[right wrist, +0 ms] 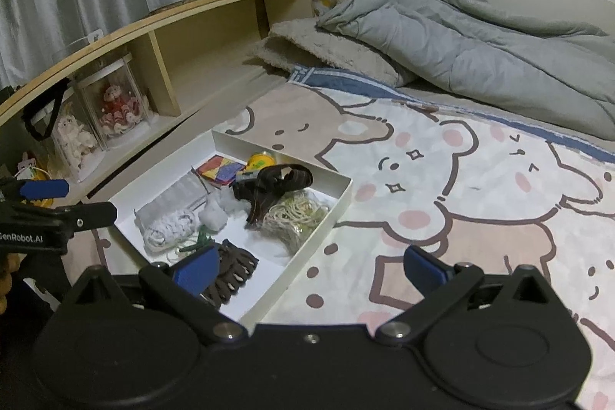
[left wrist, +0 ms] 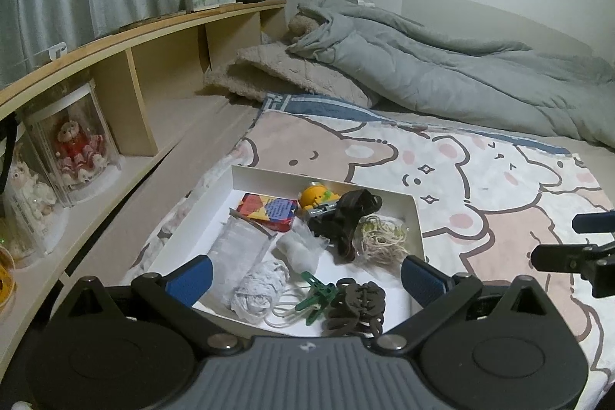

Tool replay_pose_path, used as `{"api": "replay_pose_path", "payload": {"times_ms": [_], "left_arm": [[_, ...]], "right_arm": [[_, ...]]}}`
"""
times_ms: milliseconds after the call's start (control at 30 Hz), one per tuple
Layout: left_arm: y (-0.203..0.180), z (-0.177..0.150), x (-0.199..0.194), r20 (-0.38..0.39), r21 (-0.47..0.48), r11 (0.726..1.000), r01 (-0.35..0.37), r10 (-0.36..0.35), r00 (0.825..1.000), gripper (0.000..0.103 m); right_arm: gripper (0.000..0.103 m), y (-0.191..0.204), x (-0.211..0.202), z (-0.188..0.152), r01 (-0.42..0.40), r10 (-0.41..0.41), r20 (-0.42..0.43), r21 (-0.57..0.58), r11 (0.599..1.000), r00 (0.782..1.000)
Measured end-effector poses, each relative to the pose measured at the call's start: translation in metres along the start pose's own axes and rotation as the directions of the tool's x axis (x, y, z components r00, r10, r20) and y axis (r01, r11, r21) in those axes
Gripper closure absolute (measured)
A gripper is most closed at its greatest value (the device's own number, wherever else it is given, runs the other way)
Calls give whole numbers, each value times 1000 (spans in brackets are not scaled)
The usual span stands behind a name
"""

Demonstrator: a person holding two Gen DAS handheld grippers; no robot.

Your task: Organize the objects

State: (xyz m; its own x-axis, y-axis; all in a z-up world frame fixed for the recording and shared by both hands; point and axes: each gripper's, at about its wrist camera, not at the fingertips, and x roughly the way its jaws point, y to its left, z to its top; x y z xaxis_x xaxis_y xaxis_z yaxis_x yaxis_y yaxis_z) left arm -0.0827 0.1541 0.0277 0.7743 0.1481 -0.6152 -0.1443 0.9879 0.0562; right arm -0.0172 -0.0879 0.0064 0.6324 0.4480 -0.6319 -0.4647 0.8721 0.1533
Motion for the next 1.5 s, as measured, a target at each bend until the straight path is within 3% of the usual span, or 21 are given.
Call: {"api": "replay_pose_path", "payload": {"times_ms": [1500], "left_arm": [[-4, -5, 6, -17, 7, 1000, -2, 2, 1000, 0]], "right_arm": [[0, -1, 5, -2, 15, -14, -29, 28, 999, 999]]}}
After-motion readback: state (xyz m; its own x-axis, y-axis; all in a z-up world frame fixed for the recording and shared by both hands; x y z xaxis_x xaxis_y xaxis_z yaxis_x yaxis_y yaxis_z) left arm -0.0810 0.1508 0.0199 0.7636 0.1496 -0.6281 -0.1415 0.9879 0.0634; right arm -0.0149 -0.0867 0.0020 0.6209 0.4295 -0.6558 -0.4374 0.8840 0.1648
